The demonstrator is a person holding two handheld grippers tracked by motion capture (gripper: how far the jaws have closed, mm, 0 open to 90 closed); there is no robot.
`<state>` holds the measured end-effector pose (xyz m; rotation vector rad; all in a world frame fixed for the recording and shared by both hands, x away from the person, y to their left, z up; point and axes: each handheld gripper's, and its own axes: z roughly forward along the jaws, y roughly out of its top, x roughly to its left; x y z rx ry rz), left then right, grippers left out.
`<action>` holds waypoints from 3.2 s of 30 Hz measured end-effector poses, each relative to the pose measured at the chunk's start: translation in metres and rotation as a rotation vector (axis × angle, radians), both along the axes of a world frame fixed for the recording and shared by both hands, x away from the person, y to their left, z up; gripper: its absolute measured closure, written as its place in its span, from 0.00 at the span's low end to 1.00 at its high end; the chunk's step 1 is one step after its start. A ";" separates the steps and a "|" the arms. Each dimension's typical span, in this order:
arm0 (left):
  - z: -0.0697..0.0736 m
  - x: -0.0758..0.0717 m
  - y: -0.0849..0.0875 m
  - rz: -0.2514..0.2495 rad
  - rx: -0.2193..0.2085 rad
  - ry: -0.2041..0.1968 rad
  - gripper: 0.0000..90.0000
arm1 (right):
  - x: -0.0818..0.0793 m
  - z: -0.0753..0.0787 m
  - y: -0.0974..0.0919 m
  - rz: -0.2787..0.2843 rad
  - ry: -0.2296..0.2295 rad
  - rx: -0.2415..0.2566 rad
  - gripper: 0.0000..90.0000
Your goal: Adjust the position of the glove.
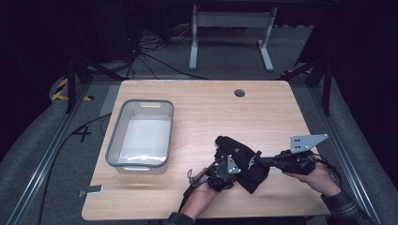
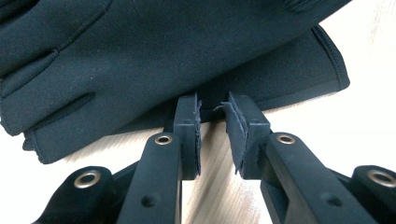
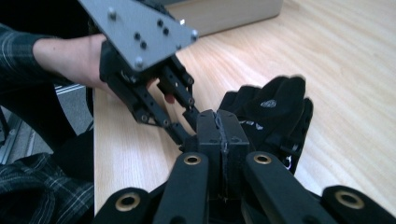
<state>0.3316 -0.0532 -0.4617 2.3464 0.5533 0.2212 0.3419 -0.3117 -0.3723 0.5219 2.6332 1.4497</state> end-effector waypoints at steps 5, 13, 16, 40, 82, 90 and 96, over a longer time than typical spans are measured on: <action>0.000 0.000 0.000 0.010 0.002 -0.002 0.83 | -0.001 0.006 0.003 0.003 -0.015 0.009 1.00; 0.004 0.001 0.010 0.044 -0.014 0.009 0.82 | 0.002 -0.021 -0.001 -0.018 0.054 -0.063 1.00; 0.005 0.002 0.014 0.055 -0.026 0.013 0.80 | 0.005 -0.032 -0.005 -0.033 0.077 -0.100 0.99; 0.019 0.002 0.034 0.129 -0.060 0.126 1.00 | 0.050 -0.046 0.003 -0.058 0.039 -0.183 1.00; 0.015 0.039 0.010 0.164 -0.008 0.080 0.99 | 0.073 -0.073 0.034 0.041 0.062 -0.304 1.00; 0.016 0.051 0.011 0.182 -0.005 0.072 0.99 | 0.060 -0.073 0.035 0.067 0.077 -0.299 1.00; 0.025 0.053 0.013 0.172 -0.019 0.081 0.89 | 0.055 -0.067 0.028 0.046 0.083 -0.264 0.99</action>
